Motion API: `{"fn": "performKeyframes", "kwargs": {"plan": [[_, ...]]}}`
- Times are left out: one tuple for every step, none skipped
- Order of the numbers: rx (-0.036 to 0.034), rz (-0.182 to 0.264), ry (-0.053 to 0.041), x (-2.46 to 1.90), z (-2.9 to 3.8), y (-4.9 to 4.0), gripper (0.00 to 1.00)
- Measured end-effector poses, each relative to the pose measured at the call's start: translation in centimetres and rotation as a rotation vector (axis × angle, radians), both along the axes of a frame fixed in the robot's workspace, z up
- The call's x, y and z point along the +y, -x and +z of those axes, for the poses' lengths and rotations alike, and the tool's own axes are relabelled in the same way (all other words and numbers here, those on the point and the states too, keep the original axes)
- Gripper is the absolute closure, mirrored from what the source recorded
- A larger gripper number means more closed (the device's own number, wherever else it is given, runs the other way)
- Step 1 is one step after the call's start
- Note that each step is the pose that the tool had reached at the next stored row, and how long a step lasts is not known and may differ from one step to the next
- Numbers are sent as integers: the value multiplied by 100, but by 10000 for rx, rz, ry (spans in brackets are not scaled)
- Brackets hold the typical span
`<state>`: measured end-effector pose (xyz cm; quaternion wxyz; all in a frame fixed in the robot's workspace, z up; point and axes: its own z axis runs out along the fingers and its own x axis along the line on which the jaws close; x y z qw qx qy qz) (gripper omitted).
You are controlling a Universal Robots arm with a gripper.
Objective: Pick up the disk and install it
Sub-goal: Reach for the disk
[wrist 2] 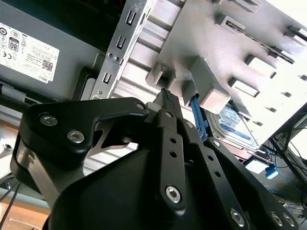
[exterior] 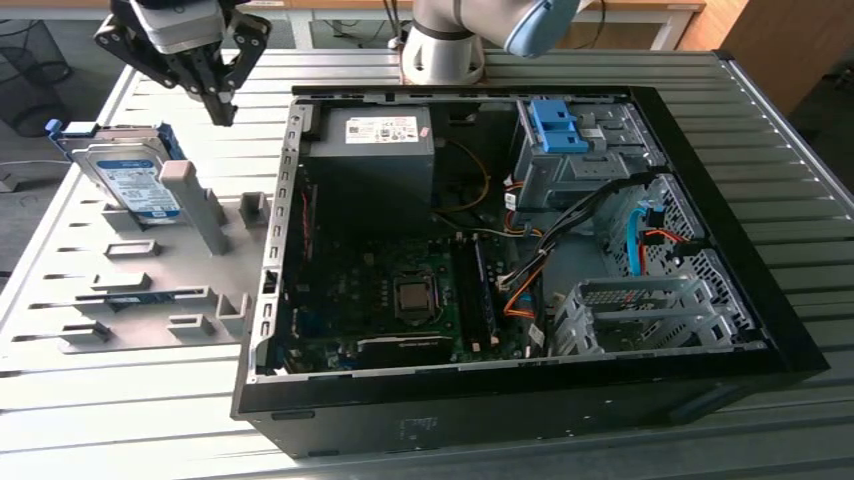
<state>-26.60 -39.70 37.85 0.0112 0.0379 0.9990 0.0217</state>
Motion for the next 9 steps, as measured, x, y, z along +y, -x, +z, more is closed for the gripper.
{"fn": "performKeyframes", "kwargs": {"plan": [[0,0,0,7,-1,13,89],[1,0,1,15,-1,27,89],[2,1,1,24,-2,41,89],[2,1,2,34,-2,55,89],[1,1,1,44,-4,73,89],[1,2,1,55,-5,95,89],[1,0,1,67,-6,127,89],[1,-1,1,77,-7,159,89],[1,0,1,87,-9,190,89]]}}
